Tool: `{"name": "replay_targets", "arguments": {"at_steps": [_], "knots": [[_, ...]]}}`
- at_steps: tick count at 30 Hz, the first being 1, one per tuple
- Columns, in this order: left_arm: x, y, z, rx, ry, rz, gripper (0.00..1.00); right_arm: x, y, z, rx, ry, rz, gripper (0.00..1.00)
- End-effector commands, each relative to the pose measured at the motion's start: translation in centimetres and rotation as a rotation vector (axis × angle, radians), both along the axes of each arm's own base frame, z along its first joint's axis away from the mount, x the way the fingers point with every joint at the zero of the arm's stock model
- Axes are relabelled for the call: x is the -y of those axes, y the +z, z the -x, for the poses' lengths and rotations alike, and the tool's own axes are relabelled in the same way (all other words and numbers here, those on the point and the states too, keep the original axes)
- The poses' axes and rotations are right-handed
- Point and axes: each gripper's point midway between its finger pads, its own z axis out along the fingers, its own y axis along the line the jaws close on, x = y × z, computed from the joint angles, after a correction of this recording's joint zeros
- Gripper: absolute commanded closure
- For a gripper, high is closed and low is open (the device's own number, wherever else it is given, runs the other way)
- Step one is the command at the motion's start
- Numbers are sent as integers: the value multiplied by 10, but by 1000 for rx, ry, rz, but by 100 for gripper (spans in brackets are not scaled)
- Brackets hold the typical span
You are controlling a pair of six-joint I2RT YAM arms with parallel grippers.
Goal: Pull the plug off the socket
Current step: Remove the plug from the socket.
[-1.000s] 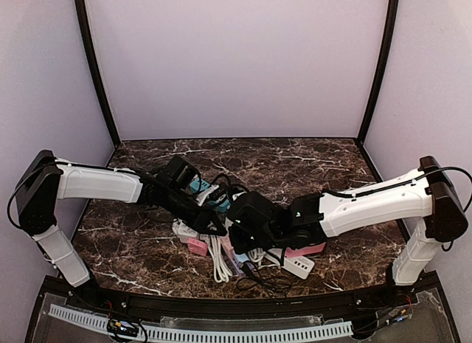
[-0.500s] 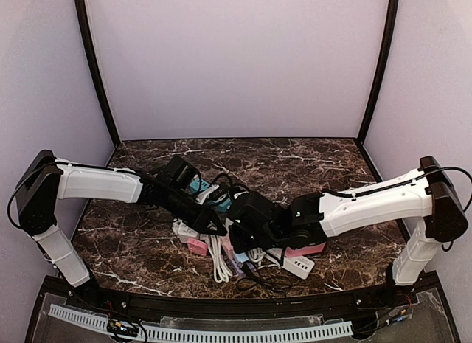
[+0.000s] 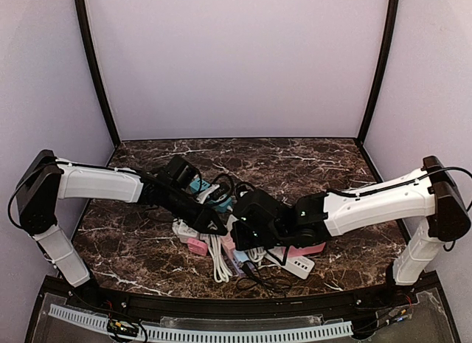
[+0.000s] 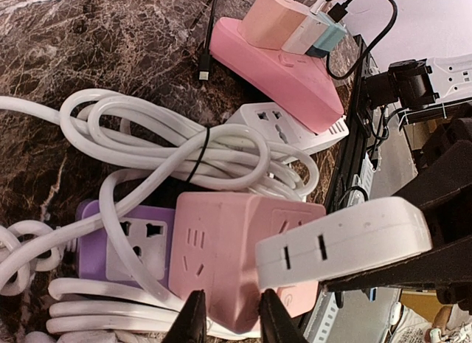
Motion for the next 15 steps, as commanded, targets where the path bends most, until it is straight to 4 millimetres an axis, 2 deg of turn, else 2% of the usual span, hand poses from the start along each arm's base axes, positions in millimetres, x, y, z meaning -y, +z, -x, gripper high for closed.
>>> {"name": "replay_targets", "arguments": {"at_steps": [1, 8, 15], "knots": [[-21, -38, 3, -26, 29, -159, 76, 11, 7, -6, 0, -45, -16, 100], [-21, -38, 3, -26, 30, -161, 76, 11, 5, -6, -4, -41, -19, 100], [-22, -40, 3, -26, 32, -173, 76, 3, 13, -3, 28, 4, -45, 100]]}}
